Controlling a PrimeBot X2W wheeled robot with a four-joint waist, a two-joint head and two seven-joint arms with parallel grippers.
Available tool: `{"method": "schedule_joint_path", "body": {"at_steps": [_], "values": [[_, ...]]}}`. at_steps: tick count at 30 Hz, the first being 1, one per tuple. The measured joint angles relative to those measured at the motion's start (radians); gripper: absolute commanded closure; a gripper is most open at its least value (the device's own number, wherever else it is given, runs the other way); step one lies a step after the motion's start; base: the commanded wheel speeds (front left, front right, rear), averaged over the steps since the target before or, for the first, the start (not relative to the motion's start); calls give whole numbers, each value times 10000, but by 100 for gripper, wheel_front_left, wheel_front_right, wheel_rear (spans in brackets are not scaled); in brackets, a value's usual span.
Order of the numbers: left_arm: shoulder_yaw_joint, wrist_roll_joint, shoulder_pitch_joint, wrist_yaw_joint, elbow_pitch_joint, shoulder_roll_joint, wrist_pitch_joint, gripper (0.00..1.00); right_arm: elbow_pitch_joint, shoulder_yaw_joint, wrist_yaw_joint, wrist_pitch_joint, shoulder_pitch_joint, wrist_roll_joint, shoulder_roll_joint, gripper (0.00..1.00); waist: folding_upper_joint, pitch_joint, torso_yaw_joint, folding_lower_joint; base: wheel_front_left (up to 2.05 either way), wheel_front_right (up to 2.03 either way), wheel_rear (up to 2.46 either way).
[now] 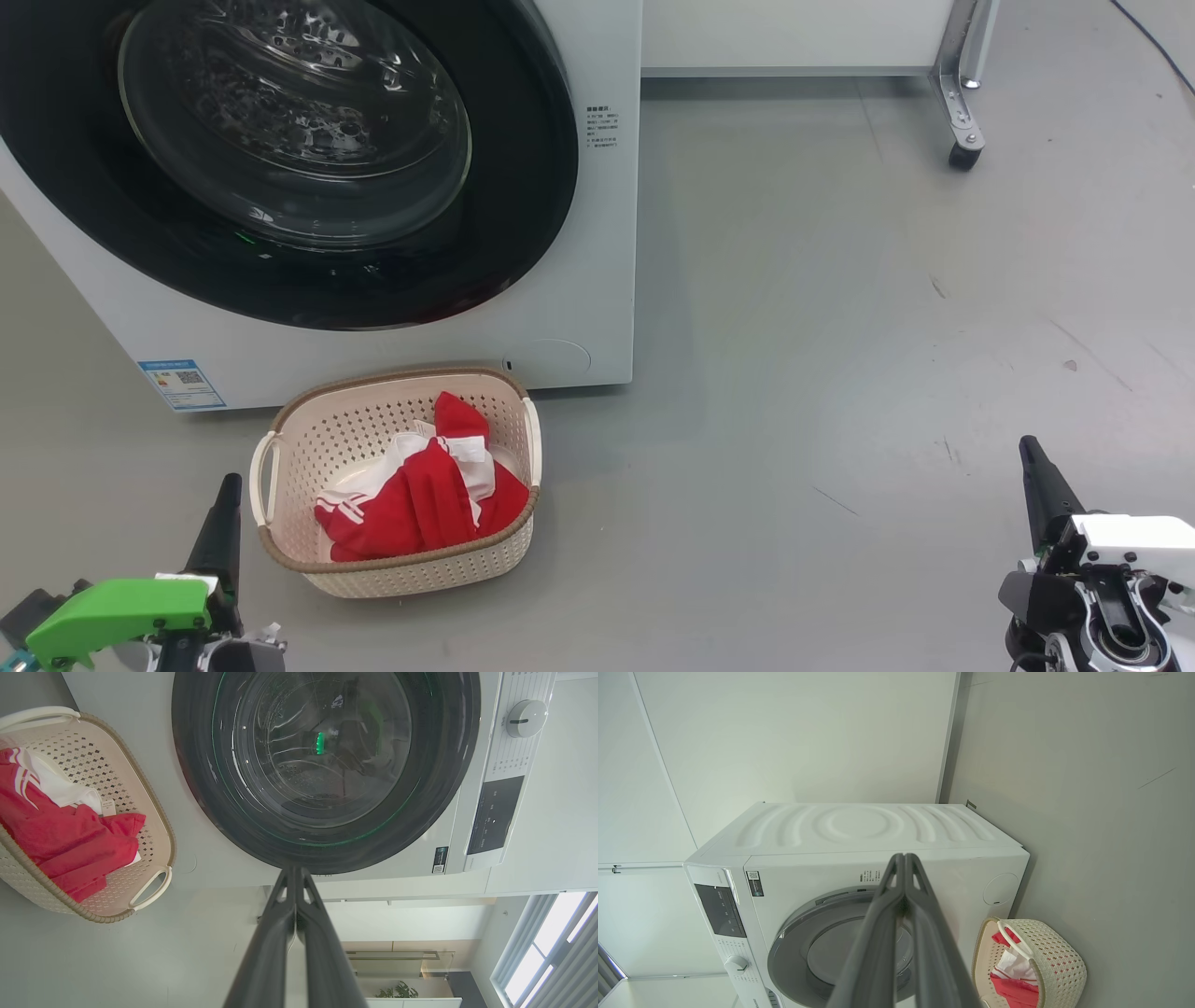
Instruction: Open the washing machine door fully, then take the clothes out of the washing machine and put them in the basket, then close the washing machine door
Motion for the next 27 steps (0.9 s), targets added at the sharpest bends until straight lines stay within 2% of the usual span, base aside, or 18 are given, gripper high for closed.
{"method": "schedule_joint_path", "body": {"at_steps": [27], "values": [[-2, 0, 0, 0, -10, 2, 0, 100, -40, 8, 0, -2, 0, 46, 0, 100, 0, 2, 0, 0, 0, 0, 0]]}}
